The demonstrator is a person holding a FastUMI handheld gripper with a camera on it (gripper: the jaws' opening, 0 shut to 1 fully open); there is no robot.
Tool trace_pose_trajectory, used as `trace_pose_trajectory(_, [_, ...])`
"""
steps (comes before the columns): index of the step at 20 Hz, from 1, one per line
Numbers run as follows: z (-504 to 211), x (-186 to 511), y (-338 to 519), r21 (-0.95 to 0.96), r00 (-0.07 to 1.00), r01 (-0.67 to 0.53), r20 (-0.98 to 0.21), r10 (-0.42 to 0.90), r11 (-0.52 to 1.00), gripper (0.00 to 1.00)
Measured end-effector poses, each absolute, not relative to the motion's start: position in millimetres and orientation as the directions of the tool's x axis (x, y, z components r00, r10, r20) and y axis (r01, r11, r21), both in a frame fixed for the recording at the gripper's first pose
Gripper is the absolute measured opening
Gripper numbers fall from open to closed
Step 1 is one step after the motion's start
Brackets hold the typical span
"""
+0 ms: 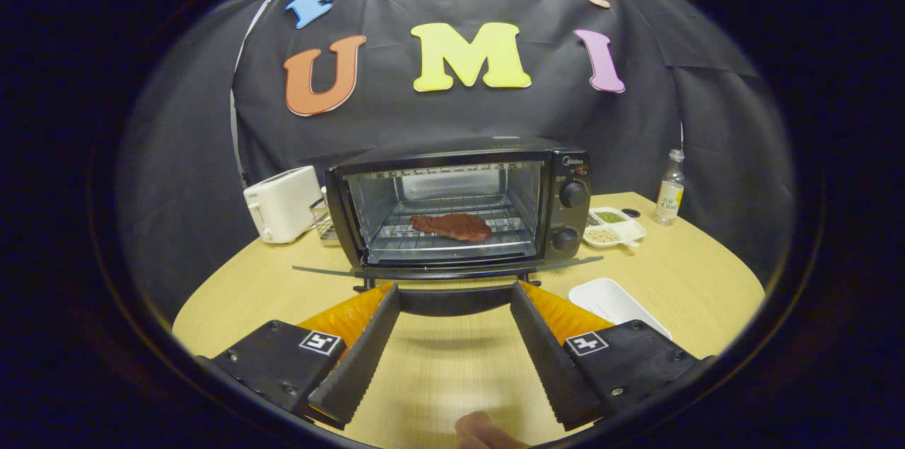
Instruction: Open the toaster oven, put the food inside, and close the toaster oven door.
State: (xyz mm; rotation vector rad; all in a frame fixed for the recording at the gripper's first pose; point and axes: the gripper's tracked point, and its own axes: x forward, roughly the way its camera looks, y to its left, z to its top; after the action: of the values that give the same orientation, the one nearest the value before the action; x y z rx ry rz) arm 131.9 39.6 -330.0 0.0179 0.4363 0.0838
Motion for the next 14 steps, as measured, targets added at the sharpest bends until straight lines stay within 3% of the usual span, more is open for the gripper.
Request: trace_pose_trajectory(14, [-242, 204, 24, -0.02, 0.95, -0.064, -0.309, 0.055, 0.998, 1.0])
